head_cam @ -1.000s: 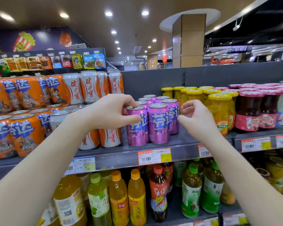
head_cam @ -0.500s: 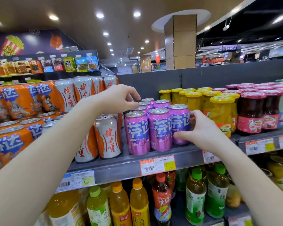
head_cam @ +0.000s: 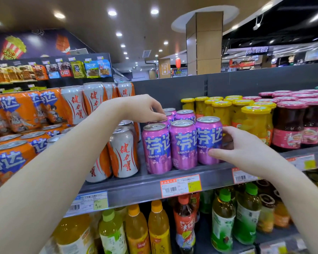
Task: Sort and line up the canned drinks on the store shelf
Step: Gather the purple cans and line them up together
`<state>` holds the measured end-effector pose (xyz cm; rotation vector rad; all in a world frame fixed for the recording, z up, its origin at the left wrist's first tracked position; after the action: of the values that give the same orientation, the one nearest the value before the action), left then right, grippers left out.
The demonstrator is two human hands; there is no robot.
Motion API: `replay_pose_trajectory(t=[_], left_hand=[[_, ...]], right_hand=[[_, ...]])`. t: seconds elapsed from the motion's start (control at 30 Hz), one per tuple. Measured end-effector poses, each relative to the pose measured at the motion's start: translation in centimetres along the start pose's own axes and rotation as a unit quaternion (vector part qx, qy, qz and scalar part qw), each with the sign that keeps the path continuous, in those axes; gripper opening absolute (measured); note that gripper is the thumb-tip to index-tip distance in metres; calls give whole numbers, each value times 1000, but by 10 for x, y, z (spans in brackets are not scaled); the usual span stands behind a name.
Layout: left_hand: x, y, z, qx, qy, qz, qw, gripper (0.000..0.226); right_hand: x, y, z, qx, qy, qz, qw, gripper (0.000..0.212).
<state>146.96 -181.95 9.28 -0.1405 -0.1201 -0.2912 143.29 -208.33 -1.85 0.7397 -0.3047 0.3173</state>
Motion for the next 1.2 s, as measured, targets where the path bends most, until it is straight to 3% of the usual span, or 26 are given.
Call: replay_pose_trajectory(t=[0.23, 0.37, 0.6, 0.7, 0.8, 0.97, 1.1, 1.2], left_hand=[[0, 4, 0, -26, 20, 3, 999, 36], [0, 4, -1, -37, 33, 7, 999, 43], [-1, 5, 1, -40, 2, -21, 999, 36], [-2, 9, 5, -28, -14, -30, 999, 31], [-4, 15, 6, -29, -16, -26, 999, 31], [-4, 26, 4, -43, -29, -13, 999, 35], [-5, 33, -1, -55, -43, -5, 998, 39], [-4, 35, -3, -52, -46, 5, 998, 44]], right_hand=[[9, 12, 6, 36, -6, 3, 999, 79], [8, 10, 9, 68, 9, 7, 998, 63], [8, 16, 15, 88, 61, 2, 994, 65], [10, 29, 34, 113, 2, 27, 993, 71], [28, 59, 46, 117, -52, 71, 989, 56], [102, 102, 28, -54, -6, 96, 994, 43], [153, 94, 4, -219, 93, 24, 971, 52], [165, 79, -4, -216, 164, -31, 962, 50]])
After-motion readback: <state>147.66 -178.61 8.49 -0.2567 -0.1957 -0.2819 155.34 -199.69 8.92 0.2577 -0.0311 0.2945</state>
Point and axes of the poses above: each hand's wrist, its own x-axis towards the middle knuckle, its own z-axis out of the back of the hand, y = z × x, the point moved 3 cm from there along x, towards the middle knuckle
